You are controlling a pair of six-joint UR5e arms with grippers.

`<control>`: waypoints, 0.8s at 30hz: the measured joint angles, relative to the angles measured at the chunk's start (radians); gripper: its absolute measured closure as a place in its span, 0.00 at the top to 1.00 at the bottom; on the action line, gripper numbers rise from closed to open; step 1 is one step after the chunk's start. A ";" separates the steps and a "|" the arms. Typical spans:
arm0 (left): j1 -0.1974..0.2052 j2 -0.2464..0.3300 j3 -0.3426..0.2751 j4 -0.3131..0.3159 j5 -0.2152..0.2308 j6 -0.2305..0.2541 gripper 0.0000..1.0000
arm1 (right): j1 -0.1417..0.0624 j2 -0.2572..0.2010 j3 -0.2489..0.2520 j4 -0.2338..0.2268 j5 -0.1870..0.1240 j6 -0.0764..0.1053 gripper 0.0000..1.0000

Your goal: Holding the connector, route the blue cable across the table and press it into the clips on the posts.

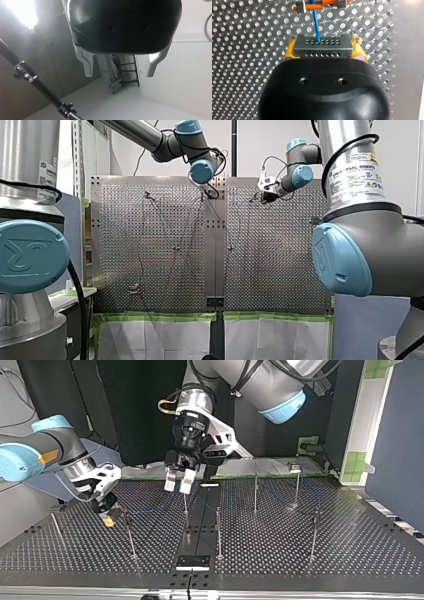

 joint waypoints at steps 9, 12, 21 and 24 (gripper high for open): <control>-0.011 0.014 -0.071 0.068 0.022 0.049 1.00 | 0.002 0.000 0.000 0.000 0.000 0.000 0.00; -0.013 0.027 -0.096 0.070 0.019 0.063 1.00 | 0.002 0.001 0.000 0.000 0.000 0.000 0.00; -0.014 0.028 -0.176 0.023 0.027 0.097 1.00 | 0.002 0.001 0.000 0.000 0.000 0.000 0.00; -0.013 0.023 -0.199 0.013 0.038 0.118 1.00 | 0.002 0.001 0.000 0.000 0.000 0.000 0.00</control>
